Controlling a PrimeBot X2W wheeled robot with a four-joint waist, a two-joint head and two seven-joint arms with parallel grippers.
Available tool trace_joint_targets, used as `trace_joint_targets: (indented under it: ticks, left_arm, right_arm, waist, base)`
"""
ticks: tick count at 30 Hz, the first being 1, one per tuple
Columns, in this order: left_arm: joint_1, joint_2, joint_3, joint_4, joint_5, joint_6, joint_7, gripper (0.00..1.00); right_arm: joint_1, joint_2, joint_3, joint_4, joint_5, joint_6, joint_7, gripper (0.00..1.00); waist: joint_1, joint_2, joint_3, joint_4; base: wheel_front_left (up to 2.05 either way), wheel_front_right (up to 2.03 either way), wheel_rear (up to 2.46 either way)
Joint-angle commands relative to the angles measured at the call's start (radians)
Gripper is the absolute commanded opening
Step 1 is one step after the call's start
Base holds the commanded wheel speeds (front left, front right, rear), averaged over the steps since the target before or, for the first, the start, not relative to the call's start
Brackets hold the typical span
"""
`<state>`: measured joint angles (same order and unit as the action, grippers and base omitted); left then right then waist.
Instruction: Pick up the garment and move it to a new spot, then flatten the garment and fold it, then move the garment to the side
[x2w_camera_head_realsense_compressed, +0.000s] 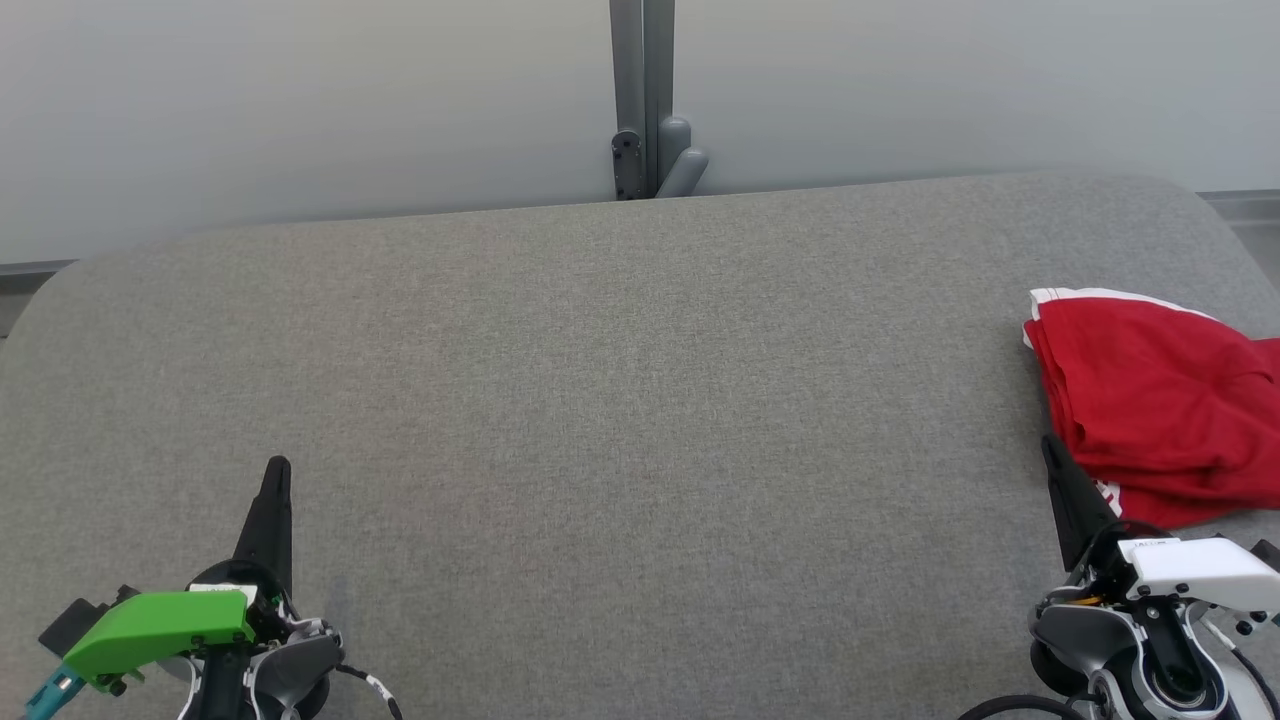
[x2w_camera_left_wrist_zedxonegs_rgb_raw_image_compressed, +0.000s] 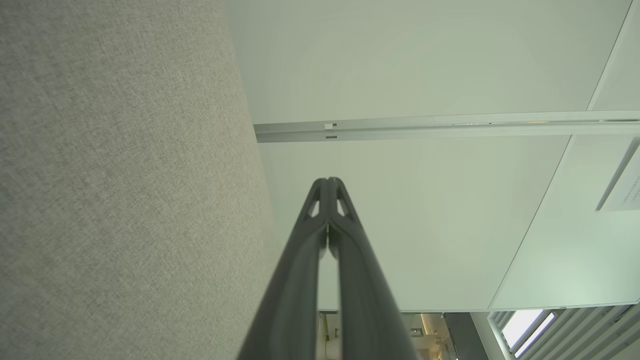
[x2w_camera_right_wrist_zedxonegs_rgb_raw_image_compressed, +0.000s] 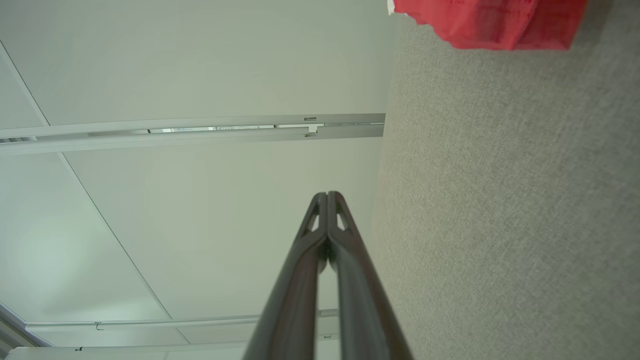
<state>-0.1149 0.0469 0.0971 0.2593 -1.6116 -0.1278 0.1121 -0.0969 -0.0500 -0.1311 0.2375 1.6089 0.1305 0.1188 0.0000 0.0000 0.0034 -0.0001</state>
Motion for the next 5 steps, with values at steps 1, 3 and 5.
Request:
trace_joint_targets:
  ticks: [1,3,5]
  left_arm:
    - [-0.014,0.006,0.003,-0.004,-0.003,-0.006,-0.001,0.0]
    - [-0.014,0.006,0.003,-0.004,-0.003,-0.006,-0.001,0.0]
    - [-0.014,0.006,0.003,-0.004,-0.003,-0.006,-0.001,0.0]
  right_arm:
    - [-0.01,0.0,0.001,0.002,0.006,0.0,0.003,0.0]
    - [-0.009,0.0,0.001,0.002,0.006,0.0,0.003,0.0]
    - [-0.009,0.0,0.001,0.002,0.006,0.0,0.003,0.0]
  waist:
    - [0.0,0.0,0.0,0.0]
    - [0.0,0.0,0.0,0.0]
    - [0.0,0.0,0.0,0.0]
  base:
    - [0.0,0.0,0.0]
    - [0.0,0.0,0.0]
    - [0.0,0.0,0.0]
